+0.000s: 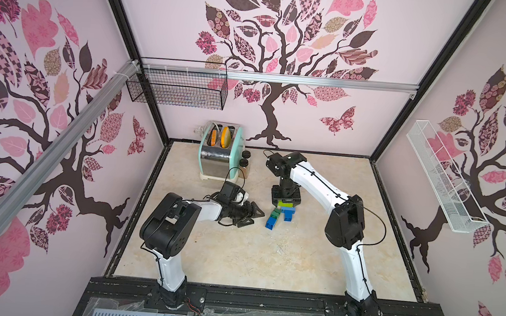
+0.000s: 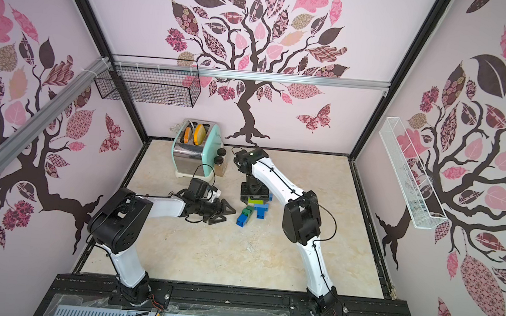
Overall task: Assemble the letter f with lego
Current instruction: Place the lego brick at the center of the board.
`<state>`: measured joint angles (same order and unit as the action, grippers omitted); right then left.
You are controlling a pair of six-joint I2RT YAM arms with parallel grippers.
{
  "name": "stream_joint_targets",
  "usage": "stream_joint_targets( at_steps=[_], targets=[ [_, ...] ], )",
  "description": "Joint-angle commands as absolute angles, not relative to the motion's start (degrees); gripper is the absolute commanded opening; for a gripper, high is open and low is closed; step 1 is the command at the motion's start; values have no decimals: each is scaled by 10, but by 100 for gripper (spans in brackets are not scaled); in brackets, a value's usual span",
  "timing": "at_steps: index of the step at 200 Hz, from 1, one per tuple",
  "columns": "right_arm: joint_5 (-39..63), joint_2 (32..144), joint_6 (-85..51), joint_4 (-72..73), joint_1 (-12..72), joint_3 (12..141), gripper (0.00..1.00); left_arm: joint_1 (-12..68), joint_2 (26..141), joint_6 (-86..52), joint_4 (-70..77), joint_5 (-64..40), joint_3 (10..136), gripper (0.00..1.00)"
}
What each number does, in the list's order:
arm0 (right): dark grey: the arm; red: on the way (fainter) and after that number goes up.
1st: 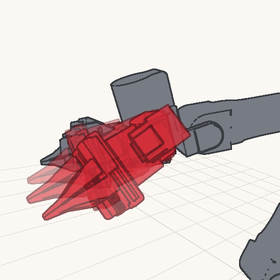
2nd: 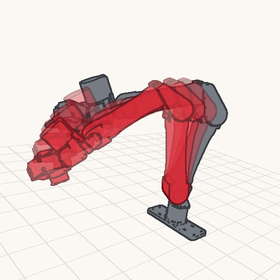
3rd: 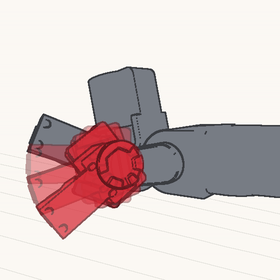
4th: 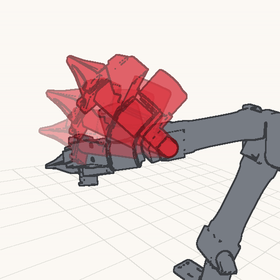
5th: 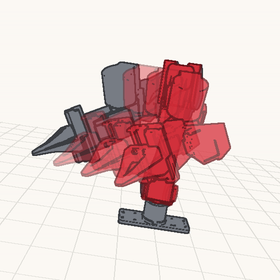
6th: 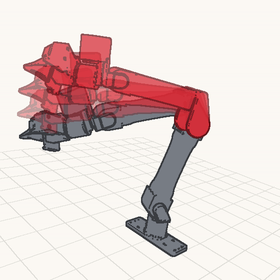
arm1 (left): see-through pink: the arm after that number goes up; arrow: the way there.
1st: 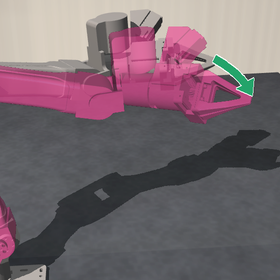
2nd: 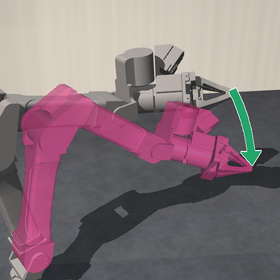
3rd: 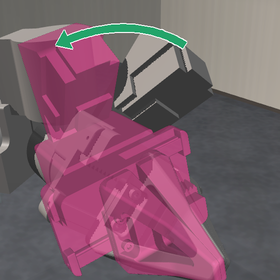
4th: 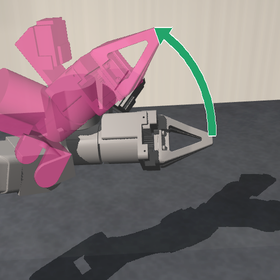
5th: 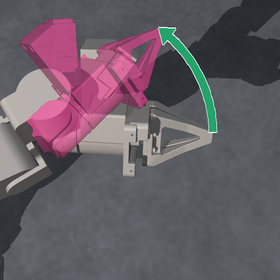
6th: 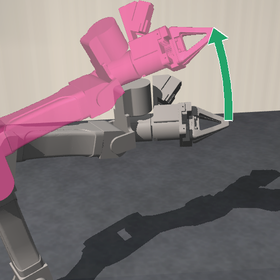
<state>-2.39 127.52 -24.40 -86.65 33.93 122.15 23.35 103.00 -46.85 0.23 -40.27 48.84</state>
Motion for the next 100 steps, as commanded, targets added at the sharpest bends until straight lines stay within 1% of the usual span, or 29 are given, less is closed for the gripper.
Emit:
stream_joint_targets(
  at_steps=[1, 27, 46, 100],
  targets=[
    [-13, 1248, -243, -837, 278, 1192, 67, 231, 1017, -419, -80, -337, 496, 72],
    [-1, 1238, -239, -793, 228, 1139, 67, 251, 988, -364, -141, -290, 516, 72],
    [14, 1251, -233, -781, 200, 1126, 67, 262, 966, -332, -169, -267, 526, 72],
    [15, 1275, -233, -741, 185, 1082, 69, 291, 900, -273, -257, -206, 577, 72]
  ],
)
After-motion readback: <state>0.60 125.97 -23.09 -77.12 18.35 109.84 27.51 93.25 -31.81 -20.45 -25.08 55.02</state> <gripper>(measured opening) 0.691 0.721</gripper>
